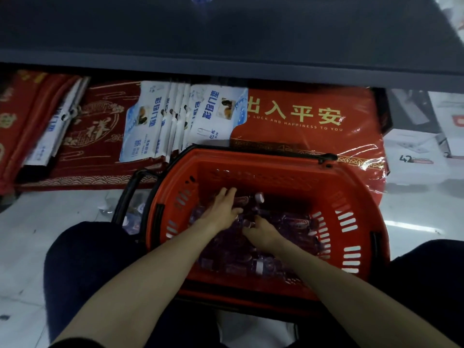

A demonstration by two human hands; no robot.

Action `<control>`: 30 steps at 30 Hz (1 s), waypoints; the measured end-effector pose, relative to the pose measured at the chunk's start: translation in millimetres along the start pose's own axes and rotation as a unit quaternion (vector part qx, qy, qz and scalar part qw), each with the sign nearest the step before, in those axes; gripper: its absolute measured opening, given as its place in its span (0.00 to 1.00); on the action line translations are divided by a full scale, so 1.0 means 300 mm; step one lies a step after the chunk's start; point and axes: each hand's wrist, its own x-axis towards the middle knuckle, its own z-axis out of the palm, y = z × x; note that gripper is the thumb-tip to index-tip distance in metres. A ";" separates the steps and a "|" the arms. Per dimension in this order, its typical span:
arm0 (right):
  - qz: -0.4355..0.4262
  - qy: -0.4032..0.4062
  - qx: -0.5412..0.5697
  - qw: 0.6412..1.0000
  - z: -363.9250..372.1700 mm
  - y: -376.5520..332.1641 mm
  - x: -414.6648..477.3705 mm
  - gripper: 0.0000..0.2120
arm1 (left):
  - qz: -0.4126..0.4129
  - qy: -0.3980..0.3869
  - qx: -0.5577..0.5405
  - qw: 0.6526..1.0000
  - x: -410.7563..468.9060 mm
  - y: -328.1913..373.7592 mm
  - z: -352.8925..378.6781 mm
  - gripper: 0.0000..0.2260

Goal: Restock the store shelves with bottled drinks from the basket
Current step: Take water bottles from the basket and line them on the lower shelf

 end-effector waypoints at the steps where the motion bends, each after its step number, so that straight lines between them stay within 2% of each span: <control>1: 0.004 0.002 0.008 1.000 -0.002 0.004 0.007 0.17 | -0.001 0.004 0.009 1.000 0.011 0.003 -0.001 0.31; 5: 0.008 0.009 0.040 0.999 0.004 0.010 0.032 0.17 | -0.012 0.012 0.039 0.999 0.042 0.029 -0.008 0.29; 8: 0.010 0.018 0.027 0.999 0.016 0.010 0.028 0.17 | -0.001 0.031 0.088 0.996 0.054 0.034 0.014 0.28; 14: -0.010 0.046 0.011 0.999 0.026 0.009 -0.004 0.13 | 0.025 0.044 0.104 0.993 0.039 0.022 0.016 0.29; 19: -0.046 0.063 -0.040 0.996 0.017 -0.012 -0.057 0.09 | 0.091 0.057 0.095 0.990 -0.010 0.026 -0.009 0.21; 23: -0.083 0.107 -0.063 0.989 -0.016 -0.038 -0.137 0.10 | 0.113 0.088 0.038 0.989 -0.063 0.044 -0.056 0.16; 26: -0.124 0.156 -0.086 0.976 -0.063 -0.081 -0.204 0.11 | 0.084 0.105 -0.037 0.990 -0.095 0.067 -0.111 0.22; 30: -0.205 0.188 -0.111 0.954 -0.146 -0.122 -0.278 0.16 | 0.094 0.122 -0.074 0.985 -0.145 0.081 -0.181 0.24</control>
